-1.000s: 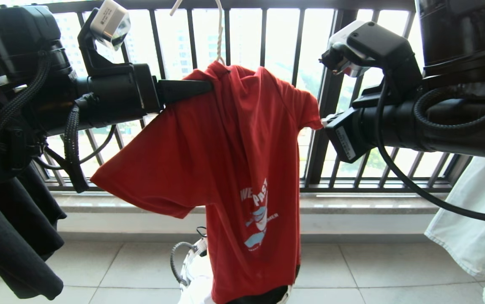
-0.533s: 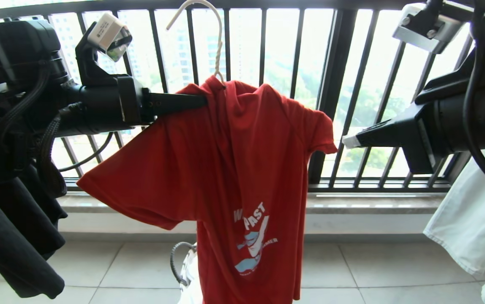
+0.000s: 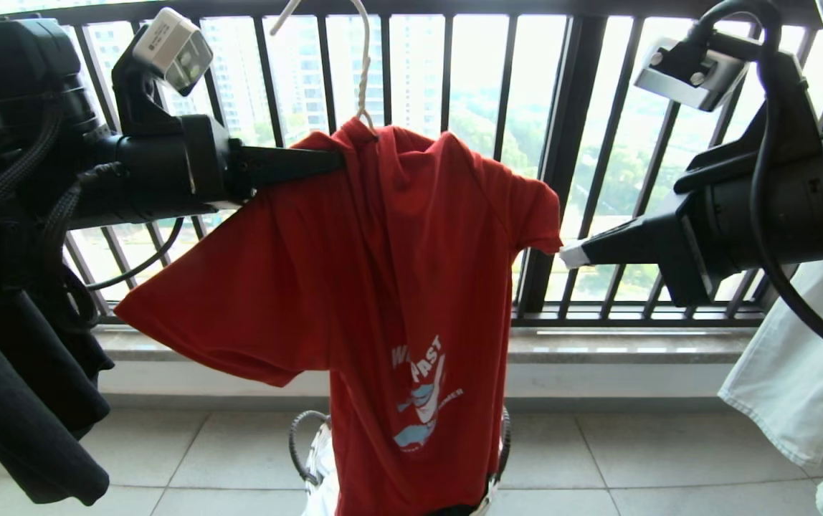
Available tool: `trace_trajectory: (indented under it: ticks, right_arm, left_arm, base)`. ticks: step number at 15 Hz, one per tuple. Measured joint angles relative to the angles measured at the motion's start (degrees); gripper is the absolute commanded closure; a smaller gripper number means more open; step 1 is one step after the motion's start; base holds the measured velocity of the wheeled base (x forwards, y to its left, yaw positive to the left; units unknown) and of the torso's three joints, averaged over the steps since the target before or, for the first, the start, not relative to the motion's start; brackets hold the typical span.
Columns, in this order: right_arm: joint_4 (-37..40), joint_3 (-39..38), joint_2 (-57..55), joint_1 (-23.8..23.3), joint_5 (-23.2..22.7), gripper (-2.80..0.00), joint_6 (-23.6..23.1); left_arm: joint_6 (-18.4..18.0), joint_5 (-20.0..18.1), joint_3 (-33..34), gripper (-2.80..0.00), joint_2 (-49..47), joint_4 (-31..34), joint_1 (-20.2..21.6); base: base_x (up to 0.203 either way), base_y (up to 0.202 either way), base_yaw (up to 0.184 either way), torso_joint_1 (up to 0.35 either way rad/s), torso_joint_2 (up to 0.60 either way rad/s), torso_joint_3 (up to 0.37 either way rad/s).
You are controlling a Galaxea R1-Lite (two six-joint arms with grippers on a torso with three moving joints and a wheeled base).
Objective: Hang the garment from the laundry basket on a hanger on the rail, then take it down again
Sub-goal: Hang the clothes on the clothes rack
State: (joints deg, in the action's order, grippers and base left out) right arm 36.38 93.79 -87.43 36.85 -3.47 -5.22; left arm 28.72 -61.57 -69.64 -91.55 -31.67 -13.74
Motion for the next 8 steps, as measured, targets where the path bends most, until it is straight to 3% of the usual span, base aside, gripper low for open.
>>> trace_trajectory:
  ticks: [2,3,8]
  right_arm:
    - [-3.29,-0.06,-1.11,0.84,0.03,0.00,1.23]
    - [-4.96,-0.09,-1.54,1.47,0.05,-2.80,2.27]
    - [-11.91,0.24,-3.76,3.03,1.99,-2.80,5.43]
  left_arm:
    - [0.19,0.09,-0.06,0.00,0.55,-0.02,0.03]
    - [0.24,0.15,-0.06,0.00,0.76,0.00,0.03]
    - [0.29,0.37,-0.06,0.00,1.23,-0.11,0.03]
  base:
    - [0.000,0.000,0.000,0.000,0.00,0.000]
    - [0.000,0.000,0.000,0.000,0.00,0.000]
    - [0.000,0.000,0.000,0.000,0.00,0.000]
